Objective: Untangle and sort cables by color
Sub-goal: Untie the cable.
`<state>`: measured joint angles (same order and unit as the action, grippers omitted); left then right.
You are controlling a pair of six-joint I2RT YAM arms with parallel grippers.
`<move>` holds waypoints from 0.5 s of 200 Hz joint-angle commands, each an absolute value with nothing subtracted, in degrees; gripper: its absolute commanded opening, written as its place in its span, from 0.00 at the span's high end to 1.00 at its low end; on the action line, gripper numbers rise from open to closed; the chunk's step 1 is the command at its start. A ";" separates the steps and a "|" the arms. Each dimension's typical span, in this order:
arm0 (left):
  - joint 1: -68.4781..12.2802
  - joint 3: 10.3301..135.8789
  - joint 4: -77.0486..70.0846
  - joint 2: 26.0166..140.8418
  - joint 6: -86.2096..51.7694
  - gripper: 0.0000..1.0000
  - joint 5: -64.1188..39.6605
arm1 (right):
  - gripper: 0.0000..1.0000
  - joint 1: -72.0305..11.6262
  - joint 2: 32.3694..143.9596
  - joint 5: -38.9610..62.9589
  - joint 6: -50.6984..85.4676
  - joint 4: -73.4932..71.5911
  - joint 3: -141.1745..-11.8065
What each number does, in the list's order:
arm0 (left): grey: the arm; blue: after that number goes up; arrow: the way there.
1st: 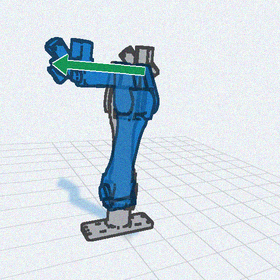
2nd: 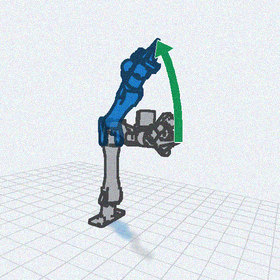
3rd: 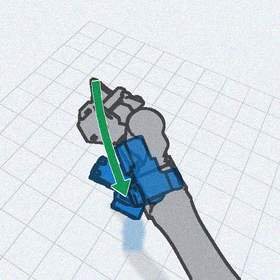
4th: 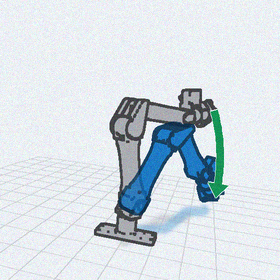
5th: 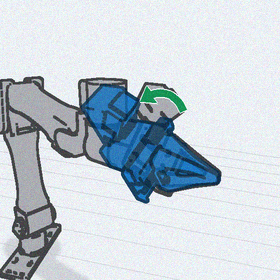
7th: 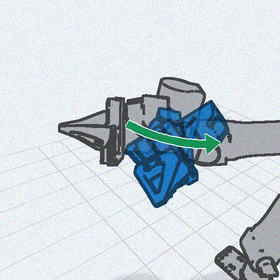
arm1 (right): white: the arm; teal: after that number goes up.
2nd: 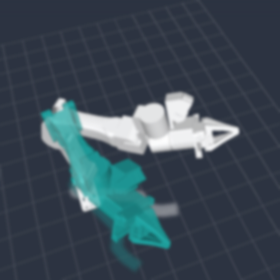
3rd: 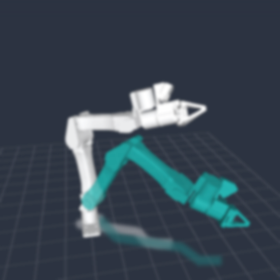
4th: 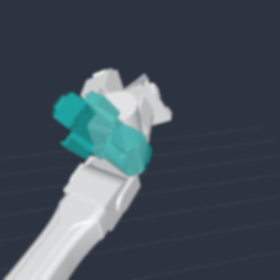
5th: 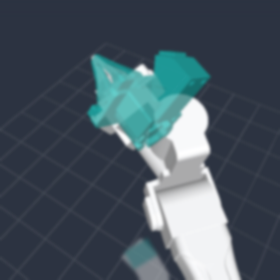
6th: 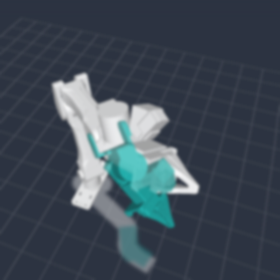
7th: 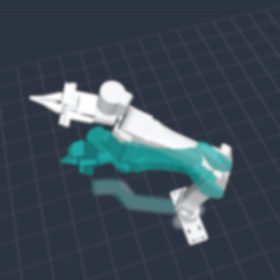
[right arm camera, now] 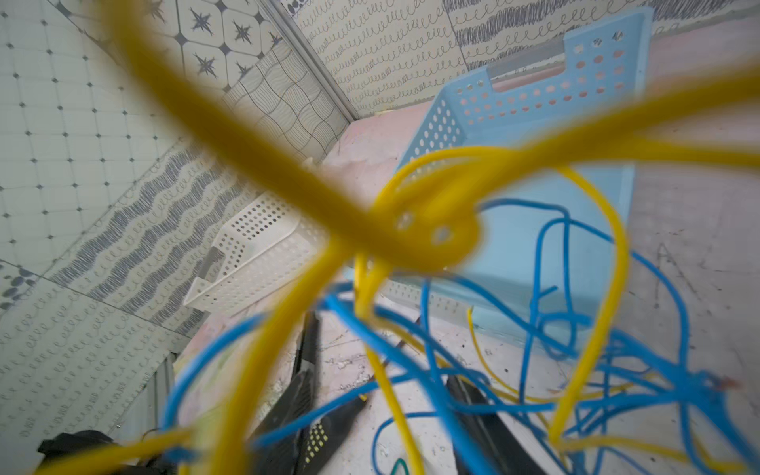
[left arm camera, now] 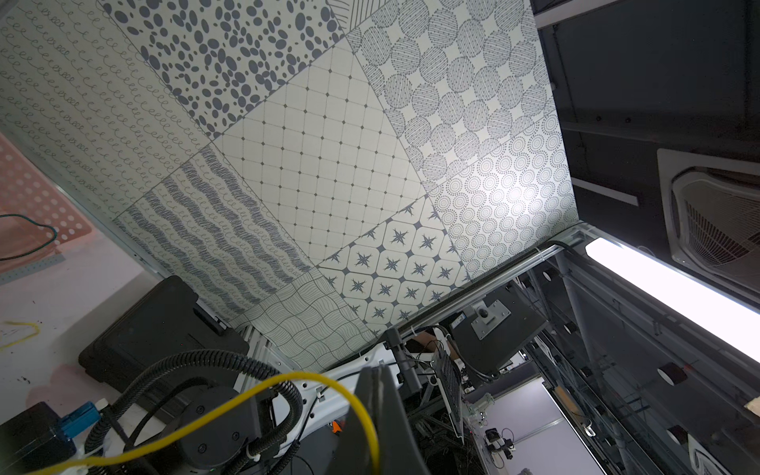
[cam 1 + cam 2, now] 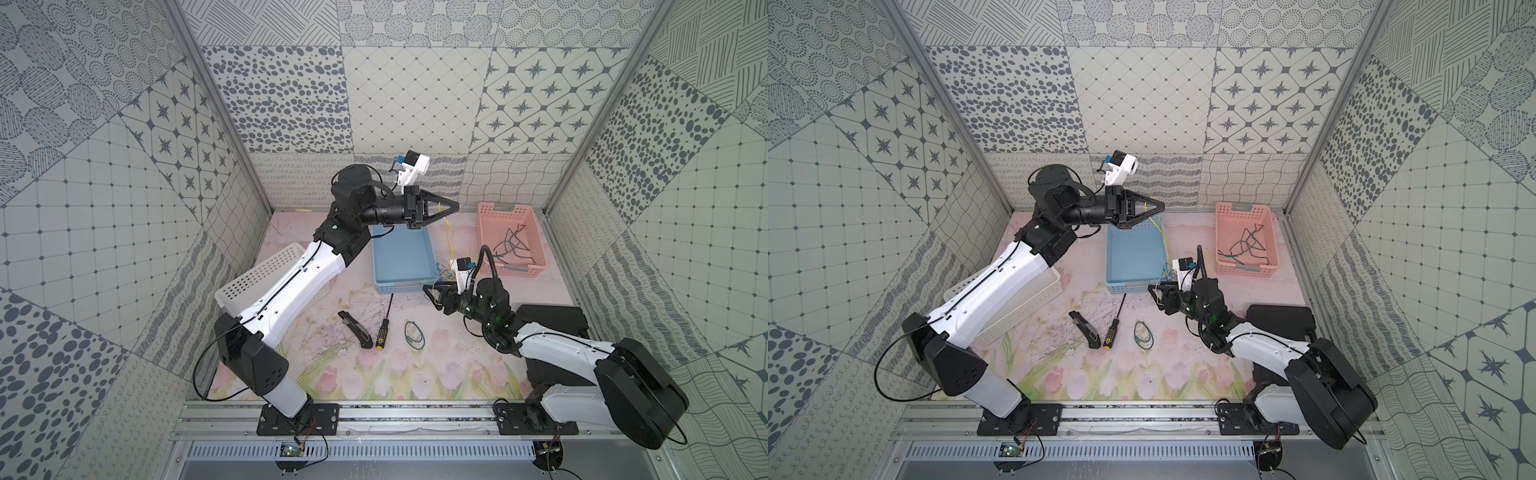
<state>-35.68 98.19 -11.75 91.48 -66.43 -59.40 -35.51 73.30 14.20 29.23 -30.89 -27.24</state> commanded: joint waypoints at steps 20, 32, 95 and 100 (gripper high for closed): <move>-35.24 99.60 -12.90 88.79 -63.79 1.00 -60.44 | 0.49 -35.62 63.95 20.46 25.75 -19.33 -23.10; -35.07 99.50 -12.23 88.99 -63.11 1.00 -60.37 | 0.41 -35.68 59.40 20.91 25.82 -15.98 -21.37; -34.69 99.32 -10.97 90.44 -62.40 1.00 -60.72 | 0.05 -35.55 36.85 10.02 22.29 1.54 -17.17; -34.67 99.32 -11.06 90.38 -62.55 1.00 -60.84 | 0.01 -35.40 36.49 8.24 21.57 1.81 -17.06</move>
<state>-35.11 98.78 -10.76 90.43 -65.17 -59.46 -35.59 39.90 15.77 25.23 -4.82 -18.13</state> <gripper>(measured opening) 0.042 0.912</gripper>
